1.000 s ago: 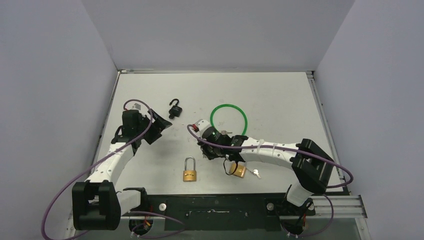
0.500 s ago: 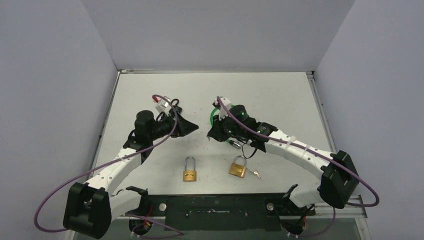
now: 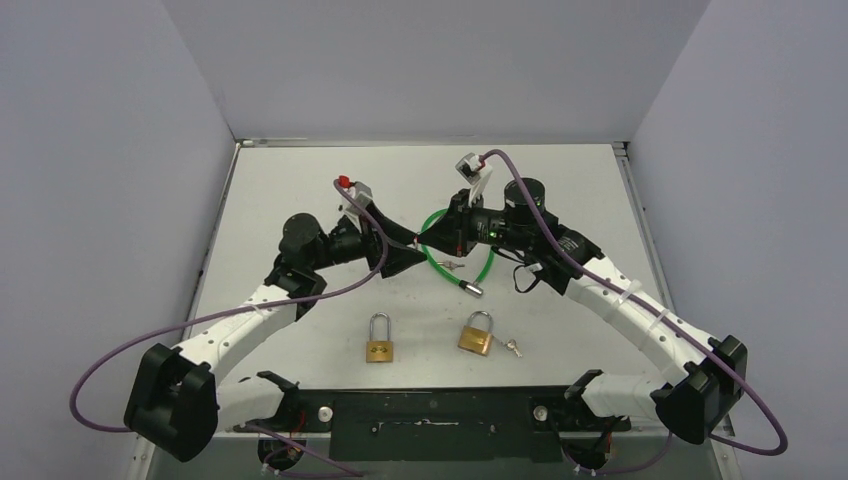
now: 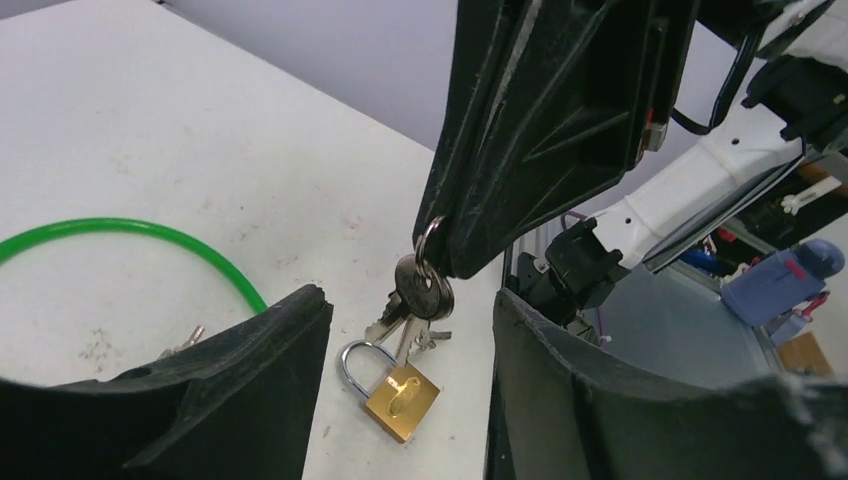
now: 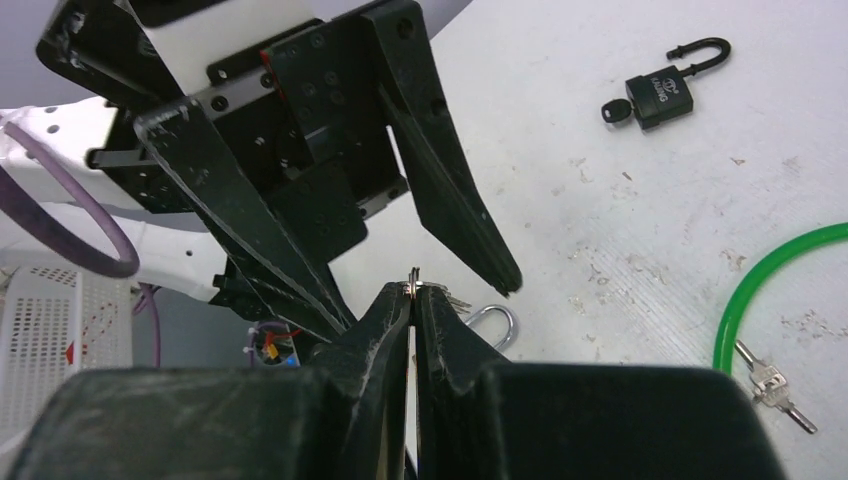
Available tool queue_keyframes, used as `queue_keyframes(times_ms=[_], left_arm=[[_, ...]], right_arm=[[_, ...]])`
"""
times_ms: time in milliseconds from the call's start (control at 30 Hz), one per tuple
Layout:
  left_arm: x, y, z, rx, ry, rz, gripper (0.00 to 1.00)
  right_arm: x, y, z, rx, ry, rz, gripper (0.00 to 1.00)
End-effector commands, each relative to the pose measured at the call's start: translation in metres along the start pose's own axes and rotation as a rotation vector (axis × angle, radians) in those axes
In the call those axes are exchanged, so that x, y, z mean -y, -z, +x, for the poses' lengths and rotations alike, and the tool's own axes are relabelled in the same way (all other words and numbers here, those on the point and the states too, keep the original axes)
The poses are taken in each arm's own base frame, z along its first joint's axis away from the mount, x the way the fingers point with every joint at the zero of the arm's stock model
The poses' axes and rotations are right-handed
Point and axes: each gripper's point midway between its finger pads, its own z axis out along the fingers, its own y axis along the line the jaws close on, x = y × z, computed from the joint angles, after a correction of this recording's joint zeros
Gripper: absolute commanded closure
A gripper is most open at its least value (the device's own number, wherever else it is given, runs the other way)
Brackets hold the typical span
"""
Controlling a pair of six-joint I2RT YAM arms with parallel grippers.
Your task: Unlock with the key
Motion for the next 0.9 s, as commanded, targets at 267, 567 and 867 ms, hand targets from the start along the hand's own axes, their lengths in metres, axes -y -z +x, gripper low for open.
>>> queue_keyframes(times_ms=[267,567,867], left_arm=[[0.012,-0.019,-0.027,0.06,-0.153,0.062,1.0],[0.014,-0.016,-0.019,0.015,-0.159,0.073,1.0],[0.025,-0.013,-0.006,-0.068,-0.172,0.152,1.0]], right_arm=[[-0.018,0.016,-0.038,0.107,0.018,-0.057,1.0],[-0.005,0.016,-0.035,0.097,0.0,-0.013,0.66],[-0.013,0.008,-0.027,0.022,0.014,-0.098,0.52]])
